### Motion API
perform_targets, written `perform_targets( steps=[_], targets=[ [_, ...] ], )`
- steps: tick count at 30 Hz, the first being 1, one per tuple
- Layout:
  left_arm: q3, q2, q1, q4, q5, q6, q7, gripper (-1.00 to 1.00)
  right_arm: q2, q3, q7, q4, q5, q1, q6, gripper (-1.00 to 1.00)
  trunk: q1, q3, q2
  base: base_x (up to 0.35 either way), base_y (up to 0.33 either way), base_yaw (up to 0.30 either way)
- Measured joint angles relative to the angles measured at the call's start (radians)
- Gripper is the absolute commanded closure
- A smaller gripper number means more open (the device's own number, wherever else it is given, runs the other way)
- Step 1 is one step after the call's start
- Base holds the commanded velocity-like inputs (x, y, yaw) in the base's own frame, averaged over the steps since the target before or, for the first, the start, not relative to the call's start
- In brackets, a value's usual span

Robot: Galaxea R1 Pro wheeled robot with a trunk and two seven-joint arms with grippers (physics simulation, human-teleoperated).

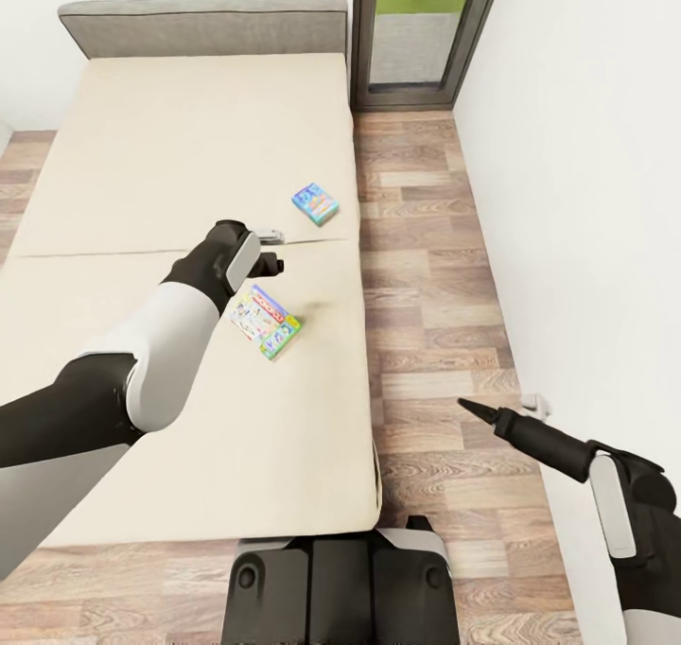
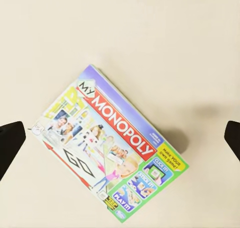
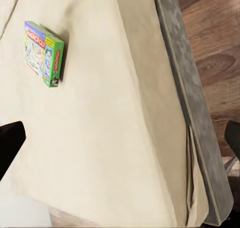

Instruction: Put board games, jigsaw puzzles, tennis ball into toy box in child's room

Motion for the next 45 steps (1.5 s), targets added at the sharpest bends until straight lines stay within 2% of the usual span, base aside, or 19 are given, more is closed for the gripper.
perform_targets(
  steps=[1, 8, 14, 27, 38, 45],
  targets=[
    [0.000, 0.000, -0.001, 0.000, 0.000, 0.000, 0.000, -1.00, 0.000, -0.002, 0.037, -0.001, -0.001, 0.000, 0.011, -1.00, 0.000, -0.002, 0.000, 0.000, 0.000, 0.000],
    [0.000, 0.000, -0.003, 0.000, 0.000, 0.000, 0.000, -1.00, 0.002, -0.002, 0.187, -0.038, 0.001, 0.003, 0.047, -1.00, 0.000, -0.013, 0.000, 0.000, 0.000, 0.000],
    [0.000, 0.000, -0.003, -0.001, 0.000, 0.000, 0.000, -1.00, 0.003, -0.002, 0.249, -0.060, 0.001, 0.018, 0.060, -1.00, 0.000, -0.023, 0.000, 0.000, 0.000, 0.000],
    [0.000, 0.000, -0.005, -0.001, 0.000, 0.000, 0.000, -1.00, 0.003, -0.001, 0.309, -0.069, 0.000, 0.028, 0.071, -1.00, 0.000, -0.045, 0.000, 0.000, 0.000, 0.000],
    [0.001, 0.000, -0.022, -0.002, 0.000, 0.000, 0.000, -1.00, 0.012, 0.004, 0.317, -0.070, 0.002, 0.028, 0.069, -1.00, 0.000, -0.063, 0.000, 0.000, 0.000, 0.000],
    [0.002, 0.002, -0.031, -0.001, 0.000, 0.000, 0.000, -1.00, 0.015, 0.025, 0.318, -0.069, 0.008, 0.028, 0.066, -1.00, 0.000, -0.074, 0.000, 0.000, 0.000, 0.000]
  ],
)
